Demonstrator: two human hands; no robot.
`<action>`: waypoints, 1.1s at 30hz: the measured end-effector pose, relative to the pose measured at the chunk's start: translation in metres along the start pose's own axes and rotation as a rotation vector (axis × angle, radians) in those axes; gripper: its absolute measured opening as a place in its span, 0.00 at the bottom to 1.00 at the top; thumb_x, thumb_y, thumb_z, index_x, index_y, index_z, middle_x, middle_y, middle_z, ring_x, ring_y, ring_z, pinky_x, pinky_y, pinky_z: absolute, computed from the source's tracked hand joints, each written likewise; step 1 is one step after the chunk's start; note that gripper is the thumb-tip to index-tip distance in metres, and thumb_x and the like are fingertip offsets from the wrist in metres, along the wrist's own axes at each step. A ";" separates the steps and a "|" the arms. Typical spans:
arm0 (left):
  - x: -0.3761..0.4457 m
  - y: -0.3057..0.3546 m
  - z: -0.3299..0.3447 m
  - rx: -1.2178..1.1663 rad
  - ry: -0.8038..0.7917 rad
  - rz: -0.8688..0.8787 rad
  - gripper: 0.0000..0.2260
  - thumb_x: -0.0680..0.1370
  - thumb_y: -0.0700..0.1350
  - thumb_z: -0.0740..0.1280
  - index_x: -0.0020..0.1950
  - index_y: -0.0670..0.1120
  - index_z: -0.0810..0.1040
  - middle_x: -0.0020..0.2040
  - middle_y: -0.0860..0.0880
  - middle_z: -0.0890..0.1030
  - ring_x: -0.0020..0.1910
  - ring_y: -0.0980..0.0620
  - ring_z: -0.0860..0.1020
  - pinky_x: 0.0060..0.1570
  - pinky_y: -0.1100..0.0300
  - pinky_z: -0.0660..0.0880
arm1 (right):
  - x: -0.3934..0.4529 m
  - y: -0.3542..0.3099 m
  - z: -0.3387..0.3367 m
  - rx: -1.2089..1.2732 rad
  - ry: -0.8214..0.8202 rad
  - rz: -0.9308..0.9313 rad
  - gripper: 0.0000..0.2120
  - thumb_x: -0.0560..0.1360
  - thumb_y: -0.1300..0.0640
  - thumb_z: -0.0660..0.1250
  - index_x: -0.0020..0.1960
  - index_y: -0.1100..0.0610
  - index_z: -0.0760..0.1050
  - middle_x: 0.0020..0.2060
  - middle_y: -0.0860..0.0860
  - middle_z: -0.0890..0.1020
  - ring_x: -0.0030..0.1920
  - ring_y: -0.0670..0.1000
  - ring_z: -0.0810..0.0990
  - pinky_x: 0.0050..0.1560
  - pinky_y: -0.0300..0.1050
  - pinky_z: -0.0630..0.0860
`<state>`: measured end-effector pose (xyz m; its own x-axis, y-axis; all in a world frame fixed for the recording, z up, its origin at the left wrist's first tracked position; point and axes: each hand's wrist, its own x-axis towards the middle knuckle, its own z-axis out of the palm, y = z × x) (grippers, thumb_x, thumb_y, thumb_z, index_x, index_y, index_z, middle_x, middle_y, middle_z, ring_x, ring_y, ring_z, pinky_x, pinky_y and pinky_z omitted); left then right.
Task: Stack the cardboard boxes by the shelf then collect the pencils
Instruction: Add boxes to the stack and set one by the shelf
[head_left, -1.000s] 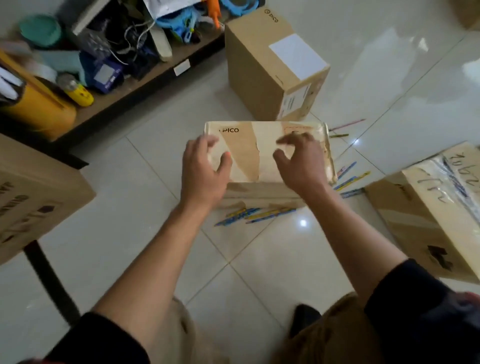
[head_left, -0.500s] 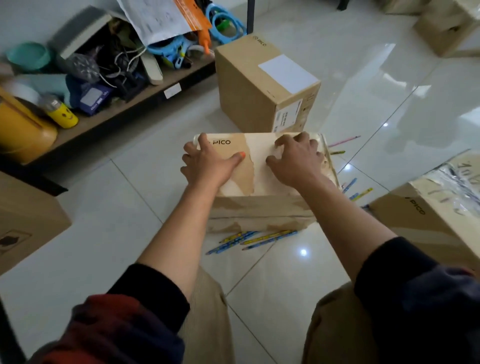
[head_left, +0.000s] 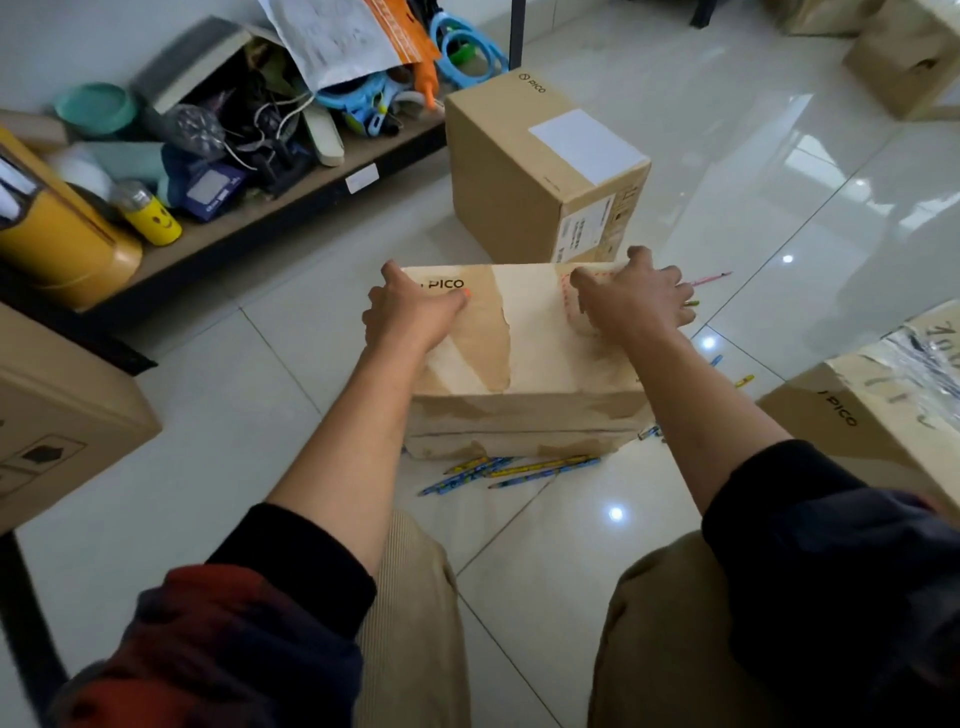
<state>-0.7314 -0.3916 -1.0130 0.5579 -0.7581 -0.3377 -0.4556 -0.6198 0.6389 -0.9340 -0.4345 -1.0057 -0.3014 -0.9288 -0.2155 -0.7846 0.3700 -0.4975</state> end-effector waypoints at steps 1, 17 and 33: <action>-0.002 0.002 -0.003 0.001 0.019 -0.020 0.41 0.71 0.60 0.71 0.76 0.48 0.56 0.70 0.44 0.68 0.68 0.41 0.68 0.58 0.52 0.68 | -0.002 -0.003 0.000 0.003 0.015 -0.007 0.35 0.70 0.38 0.63 0.73 0.52 0.63 0.66 0.61 0.67 0.69 0.64 0.62 0.67 0.62 0.59; -0.009 -0.016 -0.044 -0.188 0.308 -0.065 0.29 0.73 0.58 0.69 0.68 0.48 0.63 0.66 0.44 0.68 0.63 0.42 0.71 0.54 0.50 0.72 | -0.023 -0.027 0.007 0.114 -0.038 -0.188 0.27 0.71 0.38 0.63 0.63 0.54 0.71 0.68 0.60 0.63 0.66 0.62 0.66 0.66 0.58 0.68; -0.017 -0.024 -0.047 0.161 -0.002 -0.280 0.50 0.70 0.70 0.65 0.80 0.49 0.42 0.77 0.41 0.46 0.76 0.32 0.50 0.71 0.39 0.59 | -0.047 -0.027 -0.008 -0.318 -0.539 -0.196 0.62 0.50 0.15 0.57 0.75 0.50 0.64 0.67 0.58 0.74 0.62 0.62 0.77 0.60 0.60 0.76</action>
<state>-0.6973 -0.3544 -0.9902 0.6759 -0.5536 -0.4865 -0.3882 -0.8285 0.4035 -0.9027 -0.4015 -0.9754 0.1122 -0.8080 -0.5783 -0.9442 0.0947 -0.3156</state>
